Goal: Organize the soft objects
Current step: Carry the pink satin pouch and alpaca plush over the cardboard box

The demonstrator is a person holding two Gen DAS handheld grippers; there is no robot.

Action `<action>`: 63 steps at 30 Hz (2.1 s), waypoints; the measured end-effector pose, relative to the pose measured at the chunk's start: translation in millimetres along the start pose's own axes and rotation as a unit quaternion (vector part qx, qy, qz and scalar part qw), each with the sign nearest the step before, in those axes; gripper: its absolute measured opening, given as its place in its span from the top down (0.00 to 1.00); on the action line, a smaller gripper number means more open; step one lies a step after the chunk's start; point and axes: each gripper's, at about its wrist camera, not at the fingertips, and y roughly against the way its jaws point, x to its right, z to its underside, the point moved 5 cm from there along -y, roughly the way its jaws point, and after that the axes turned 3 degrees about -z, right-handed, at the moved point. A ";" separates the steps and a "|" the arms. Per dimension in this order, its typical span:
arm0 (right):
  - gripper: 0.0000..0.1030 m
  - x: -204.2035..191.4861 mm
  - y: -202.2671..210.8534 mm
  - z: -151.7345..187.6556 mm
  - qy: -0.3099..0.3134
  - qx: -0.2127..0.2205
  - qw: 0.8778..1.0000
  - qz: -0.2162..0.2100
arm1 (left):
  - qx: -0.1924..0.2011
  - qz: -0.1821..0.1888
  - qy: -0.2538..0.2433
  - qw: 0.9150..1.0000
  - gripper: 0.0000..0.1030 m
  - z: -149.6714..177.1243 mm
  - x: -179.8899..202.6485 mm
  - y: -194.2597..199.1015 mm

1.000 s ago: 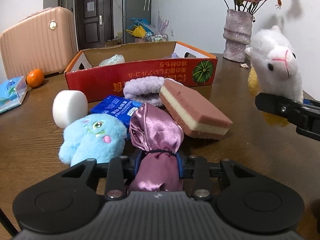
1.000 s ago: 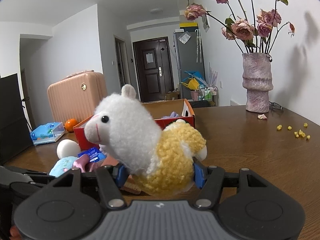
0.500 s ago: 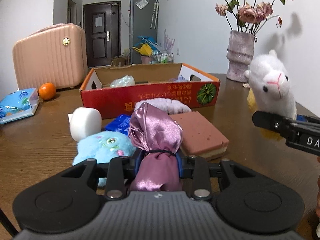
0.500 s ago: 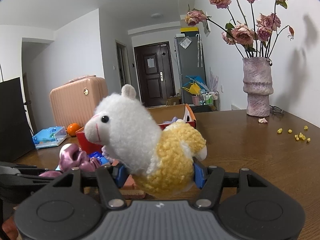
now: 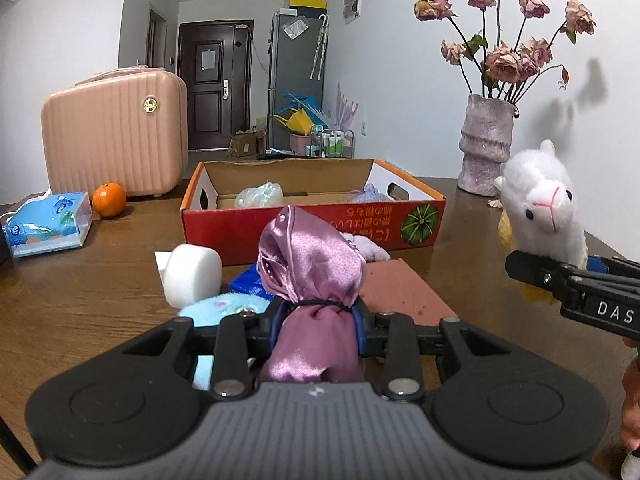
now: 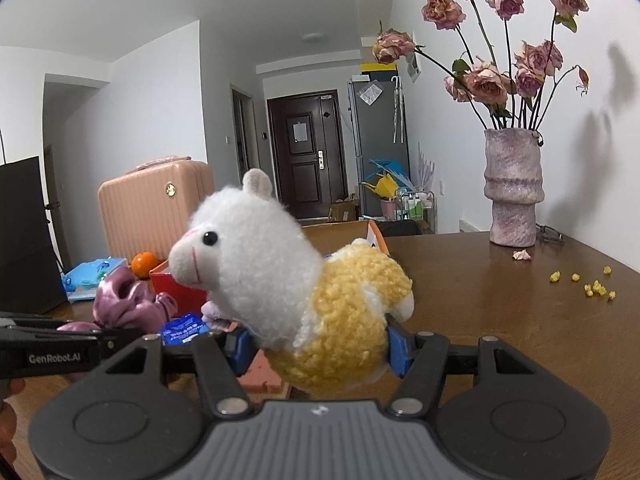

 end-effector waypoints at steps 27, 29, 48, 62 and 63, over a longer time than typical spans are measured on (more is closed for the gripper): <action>0.40 -24.5 -45.2 -56.6 0.046 0.016 0.999 0.003 | 0.050 -0.008 0.025 0.998 0.68 -67.0 -22.7 -14.4; 0.40 -25.1 -52.7 -60.6 0.048 0.016 0.999 0.004 | 0.050 -0.009 0.028 0.998 0.68 -72.3 -24.7 -19.7; 0.40 -13.0 -130.3 -87.2 0.040 0.018 0.999 0.009 | 0.062 -0.029 0.054 0.996 0.68 -114.6 -37.1 -78.0; 0.40 -5.9 -180.6 -98.4 0.055 0.002 0.998 0.011 | 0.054 -0.036 0.065 0.996 0.68 -135.3 -51.0 -123.5; 0.40 -5.8 -183.8 -99.0 0.055 0.001 0.998 0.011 | 0.052 -0.036 0.066 0.996 0.68 -135.8 -52.1 -126.7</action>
